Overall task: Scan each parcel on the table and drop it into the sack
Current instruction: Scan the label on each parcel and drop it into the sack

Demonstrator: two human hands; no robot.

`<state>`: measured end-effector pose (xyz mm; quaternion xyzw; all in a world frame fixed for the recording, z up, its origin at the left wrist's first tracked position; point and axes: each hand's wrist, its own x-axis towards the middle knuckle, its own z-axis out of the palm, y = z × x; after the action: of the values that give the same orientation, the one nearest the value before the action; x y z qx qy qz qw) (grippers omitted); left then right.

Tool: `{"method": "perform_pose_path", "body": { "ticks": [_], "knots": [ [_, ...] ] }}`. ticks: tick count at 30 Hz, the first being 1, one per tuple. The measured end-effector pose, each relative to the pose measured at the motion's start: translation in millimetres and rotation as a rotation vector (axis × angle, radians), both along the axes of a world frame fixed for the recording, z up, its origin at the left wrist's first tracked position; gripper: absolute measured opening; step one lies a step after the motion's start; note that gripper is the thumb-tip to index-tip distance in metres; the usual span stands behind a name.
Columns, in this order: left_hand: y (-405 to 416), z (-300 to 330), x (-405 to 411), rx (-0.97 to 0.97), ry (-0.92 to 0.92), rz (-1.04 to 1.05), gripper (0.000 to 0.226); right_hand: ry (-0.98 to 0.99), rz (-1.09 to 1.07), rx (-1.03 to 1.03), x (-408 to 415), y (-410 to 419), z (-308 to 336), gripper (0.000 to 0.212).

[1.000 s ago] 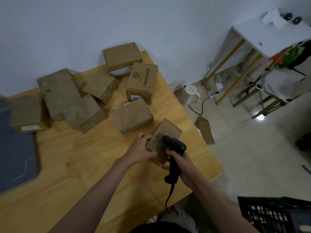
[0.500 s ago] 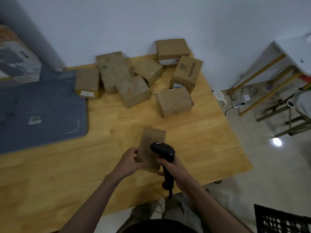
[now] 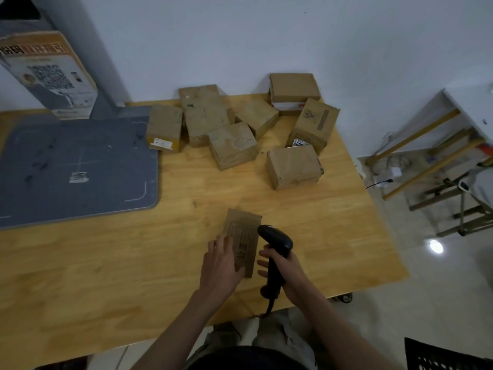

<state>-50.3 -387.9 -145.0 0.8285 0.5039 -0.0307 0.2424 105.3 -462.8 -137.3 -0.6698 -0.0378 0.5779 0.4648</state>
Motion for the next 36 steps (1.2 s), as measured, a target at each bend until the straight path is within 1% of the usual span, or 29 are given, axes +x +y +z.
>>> {"method": "perform_pose_path", "body": {
  "ticks": [2, 4, 8, 11, 13, 16, 20, 22, 24, 25, 27, 29, 32, 36],
  "knots": [
    [2, 1, 1, -0.027, 0.033, -0.068, 0.077, -0.006, -0.018, -0.005, 2, 1, -2, 0.017],
    [1, 1, 1, -0.067, 0.047, -0.095, 0.083, -0.007, -0.028, -0.011, 3, 1, -4, 0.017],
    [1, 4, 1, -0.118, 0.059, -0.032, 0.096, -0.007, -0.038, -0.017, 1, 6, -8, 0.018],
    [9, 3, -8, -0.136, 0.075, 0.047, 0.099, -0.009, -0.030, -0.031, -6, 13, -13, 0.021],
    [16, 0, -18, -0.166, 0.041, 0.103, 0.093, 0.020, -0.006, -0.034, -11, 18, -15, 0.023],
    [25, -1, -34, -0.219, -0.066, 0.164, 0.084, 0.097, 0.042, -0.001, -20, 25, -14, 0.025],
    [28, 2, -49, -0.129, -0.207, 0.187, 0.076, 0.177, 0.095, 0.078, -30, 35, -7, 0.030],
    [28, 3, -50, -0.086, -0.195, 0.187, 0.071, 0.202, 0.105, 0.103, -35, 40, -2, 0.033],
    [29, 5, -48, -0.076, -0.100, 0.182, 0.065, 0.215, 0.121, 0.114, -40, 43, 3, 0.036],
    [31, 5, -47, -0.084, -0.041, 0.183, 0.069, 0.214, 0.134, 0.119, -43, 44, 6, 0.037],
    [34, 5, -45, -0.097, 0.049, 0.176, 0.084, 0.216, 0.165, 0.145, -47, 44, 11, 0.036],
    [38, 4, -45, -0.123, 0.093, 0.181, 0.097, 0.229, 0.190, 0.171, -49, 43, 15, 0.035],
    [47, 3, -50, -0.183, 0.105, 0.207, 0.100, 0.204, 0.228, 0.177, -48, 42, 20, 0.034],
    [63, 1, -65, -0.279, 0.054, 0.203, 0.108, 0.055, 0.255, 0.178, -35, 38, 24, 0.025]
  ]
}}
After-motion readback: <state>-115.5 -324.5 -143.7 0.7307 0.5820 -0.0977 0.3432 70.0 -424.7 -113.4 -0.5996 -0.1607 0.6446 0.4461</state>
